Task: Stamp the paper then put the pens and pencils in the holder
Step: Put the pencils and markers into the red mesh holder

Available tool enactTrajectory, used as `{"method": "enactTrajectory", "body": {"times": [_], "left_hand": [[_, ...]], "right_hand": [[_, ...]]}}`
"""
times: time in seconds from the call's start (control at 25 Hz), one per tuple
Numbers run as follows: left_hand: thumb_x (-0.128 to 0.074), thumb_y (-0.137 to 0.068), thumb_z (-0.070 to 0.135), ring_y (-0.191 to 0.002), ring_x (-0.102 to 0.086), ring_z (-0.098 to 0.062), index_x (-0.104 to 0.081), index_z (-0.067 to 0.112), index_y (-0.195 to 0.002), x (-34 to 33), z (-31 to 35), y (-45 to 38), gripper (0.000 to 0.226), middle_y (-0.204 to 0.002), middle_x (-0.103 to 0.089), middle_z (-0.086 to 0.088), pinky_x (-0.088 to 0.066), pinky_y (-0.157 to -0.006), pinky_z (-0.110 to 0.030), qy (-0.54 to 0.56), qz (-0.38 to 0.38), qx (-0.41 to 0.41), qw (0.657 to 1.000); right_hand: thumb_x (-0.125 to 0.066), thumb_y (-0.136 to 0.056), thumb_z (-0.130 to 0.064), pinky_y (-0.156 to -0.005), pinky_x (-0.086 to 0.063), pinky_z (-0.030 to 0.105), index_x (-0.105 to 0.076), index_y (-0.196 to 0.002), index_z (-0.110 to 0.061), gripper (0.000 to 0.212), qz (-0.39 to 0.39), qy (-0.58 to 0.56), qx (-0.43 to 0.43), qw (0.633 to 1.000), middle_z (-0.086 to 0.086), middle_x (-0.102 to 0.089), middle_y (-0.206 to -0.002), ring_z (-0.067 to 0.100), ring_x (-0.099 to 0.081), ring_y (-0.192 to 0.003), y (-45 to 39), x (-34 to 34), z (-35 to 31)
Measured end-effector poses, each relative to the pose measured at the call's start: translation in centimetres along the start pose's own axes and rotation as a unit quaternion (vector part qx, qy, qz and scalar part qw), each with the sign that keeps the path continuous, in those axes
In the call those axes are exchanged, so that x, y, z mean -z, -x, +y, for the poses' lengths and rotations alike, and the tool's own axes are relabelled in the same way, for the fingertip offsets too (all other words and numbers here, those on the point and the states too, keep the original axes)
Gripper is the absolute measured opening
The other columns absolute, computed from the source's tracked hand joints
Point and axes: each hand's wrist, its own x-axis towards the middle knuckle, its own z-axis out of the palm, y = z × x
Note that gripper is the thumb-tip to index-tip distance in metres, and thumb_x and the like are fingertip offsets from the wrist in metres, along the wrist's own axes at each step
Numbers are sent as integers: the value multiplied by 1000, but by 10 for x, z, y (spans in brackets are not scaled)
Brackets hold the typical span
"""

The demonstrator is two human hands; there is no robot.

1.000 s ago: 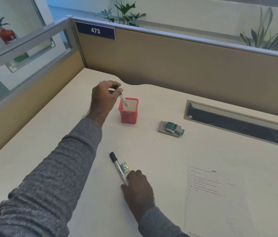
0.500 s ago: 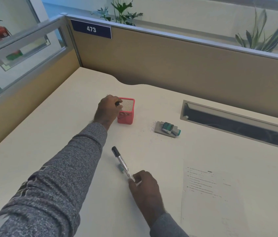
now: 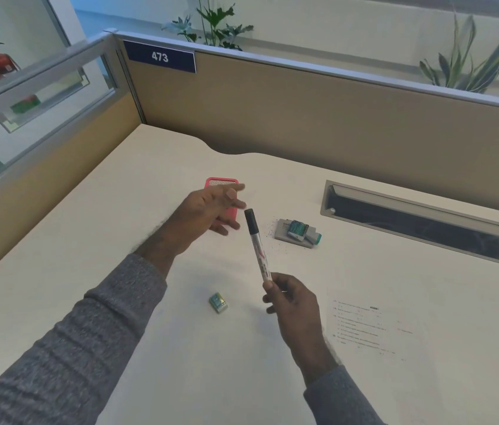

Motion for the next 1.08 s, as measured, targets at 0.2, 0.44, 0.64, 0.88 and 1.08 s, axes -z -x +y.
{"method": "enactTrajectory", "body": {"times": [0.2,0.44,0.64,0.88,1.08], "left_hand": [[-63,-90,7,-82,-73,-25,-69,10,-111,4,21,22,22,-97,-75,-9,-59,-69,-31,36,-59,-21,997],[-65,-88,3,-83,-74,-23,-67,6,-107,42,32,0,19,-97,-71,-12,-59,-72,-29,19,94,-69,993],[-71,-81,15,-78,-73,-21,-70,18,-100,57,21,-43,20,-90,-73,-3,-60,-77,-38,-98,221,-96,966],[-69,-80,13,-74,-70,-14,-71,16,-97,32,1,-66,17,-92,-73,0,-50,-65,-14,-239,232,-88,939],[-69,-81,13,-71,-70,-16,-70,20,-96,24,-22,-70,17,-93,-72,3,-60,-62,-29,-274,188,-44,942]], "right_hand": [[-63,-91,-21,-60,-55,24,-69,-96,-23,9,-7,-25,8,1000,-1,-71,-84,6,-66,-67,-8,-6,-14],[-60,-91,-28,-86,-50,35,-63,-110,-26,20,-47,174,40,983,-6,-64,-105,12,-63,-89,-4,-36,36],[-54,-86,-27,-84,-48,37,-52,-127,-26,41,-122,442,208,864,-3,-52,-127,22,-53,-109,10,-62,72],[-81,-58,-27,-61,-53,33,-62,-111,-28,56,-119,512,281,803,-3,-64,-119,20,-65,-95,5,-80,76],[-81,-59,-24,-53,-47,32,-64,-90,-27,35,-70,529,283,797,-5,-65,-93,19,-60,-69,0,-81,73]]}}
